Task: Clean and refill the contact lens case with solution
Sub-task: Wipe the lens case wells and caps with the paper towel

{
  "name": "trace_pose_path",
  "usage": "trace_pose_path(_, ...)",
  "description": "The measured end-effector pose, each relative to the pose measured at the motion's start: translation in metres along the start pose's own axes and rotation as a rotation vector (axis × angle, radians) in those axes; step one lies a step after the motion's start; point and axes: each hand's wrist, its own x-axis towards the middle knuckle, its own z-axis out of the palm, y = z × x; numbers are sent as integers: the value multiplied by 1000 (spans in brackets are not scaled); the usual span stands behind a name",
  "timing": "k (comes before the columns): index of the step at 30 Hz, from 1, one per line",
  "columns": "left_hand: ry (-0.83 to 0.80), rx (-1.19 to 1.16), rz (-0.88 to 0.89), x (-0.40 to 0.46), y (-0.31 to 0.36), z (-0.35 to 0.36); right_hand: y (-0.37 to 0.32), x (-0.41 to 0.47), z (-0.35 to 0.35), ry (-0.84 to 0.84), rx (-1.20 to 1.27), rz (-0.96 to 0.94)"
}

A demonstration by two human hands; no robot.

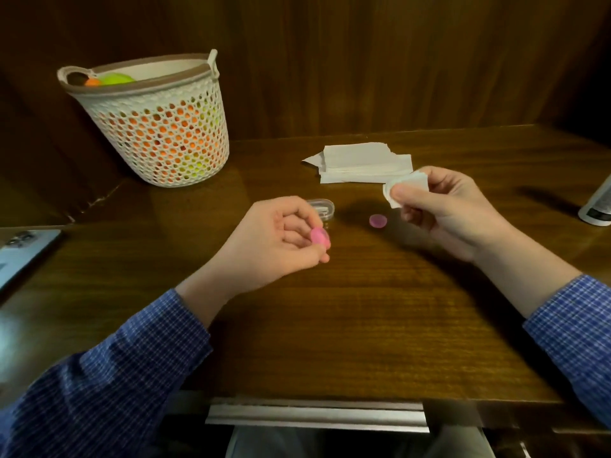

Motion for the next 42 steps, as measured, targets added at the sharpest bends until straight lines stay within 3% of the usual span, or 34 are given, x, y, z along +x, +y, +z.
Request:
trace_pose_path(5,151,343,-35,-40,-19,2,2,0,4,17,-25,71)
trace_pose_path(13,183,573,-183,-25,-10,16,2,0,0,114,-87,152)
trace_pose_path(17,289,579,-28,-3,12,27,4,9,-15,191,-53,218)
trace_pose_path(23,196,770,18,76,11,76,6,15,-22,161,22,236)
trace_pose_path(31,152,672,-61,102,-12,90,14,28,-22,179,-160,260)
trace_pose_path(42,313,363,132,76,7,83,12,20,-20,8,-346,117)
